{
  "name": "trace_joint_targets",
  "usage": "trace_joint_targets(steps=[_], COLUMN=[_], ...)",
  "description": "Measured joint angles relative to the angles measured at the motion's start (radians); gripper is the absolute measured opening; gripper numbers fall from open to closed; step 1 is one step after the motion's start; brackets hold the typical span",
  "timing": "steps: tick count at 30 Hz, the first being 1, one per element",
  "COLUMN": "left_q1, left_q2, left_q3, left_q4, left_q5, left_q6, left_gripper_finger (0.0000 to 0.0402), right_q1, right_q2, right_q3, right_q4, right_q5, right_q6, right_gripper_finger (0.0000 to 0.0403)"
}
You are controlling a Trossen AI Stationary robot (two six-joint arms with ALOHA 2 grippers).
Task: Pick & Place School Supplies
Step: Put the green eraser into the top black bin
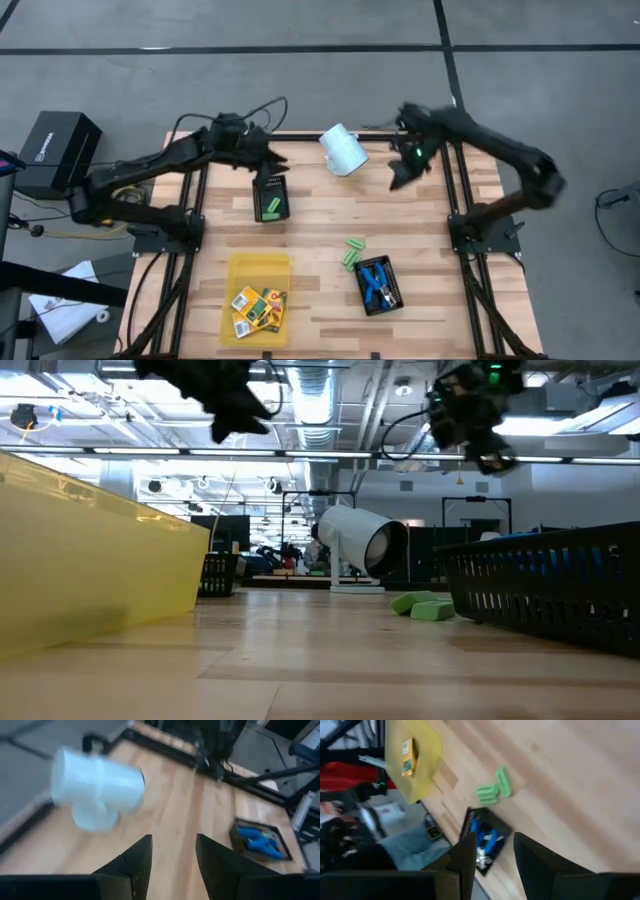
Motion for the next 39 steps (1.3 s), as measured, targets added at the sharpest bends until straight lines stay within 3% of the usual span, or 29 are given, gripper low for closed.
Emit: trace_joint_targets(steps=[5, 8, 10, 18, 26, 33, 39], left_q1=[-0.011, -0.020, -0.031, -0.091, -0.098, -0.098, -0.098], left_q2=[-0.085, -0.093, -0.093, -0.093, -0.093, -0.093, -0.093], left_q3=[-0.126, -0.177, -0.191, -0.211, -0.211, -0.211, -0.211], left_q4=[0.021, 0.046, 0.053, 0.115, 0.138, 0.142, 0.142], left_q5=[0.001, 0.014, 0.029, 0.019, 0.001, 0.001, 0.005], left_q6=[-0.058, -0.103, -0.125, -0.176, -0.193, -0.198, -0.198], left_gripper_finger=[0.0148, 0.0148, 0.0148, 0.0148, 0.0148, 0.0148, 0.0148], right_q1=[0.115, 0.190, 0.248, 0.419, 0.498, 0.539, 0.566], right_q2=[-0.243, -0.298, -0.288, -0.119, 0.087, 0.221, 0.268], right_q3=[-0.337, -0.462, -0.513, -0.573, -0.572, -0.570, -0.570], right_q4=[0.488, 0.788, 0.864, 0.868, 1.017, 1.272, 1.348], right_q5=[-0.023, 0.002, 0.042, 0.072, 0.066, 0.047, 0.059], right_q6=[0.447, 0.685, 0.763, 0.788, 0.811, 0.931, 1.002], right_gripper_finger=[0.0123, 0.0131, 0.0138, 0.0177, 0.0216, 0.0220, 0.0213])
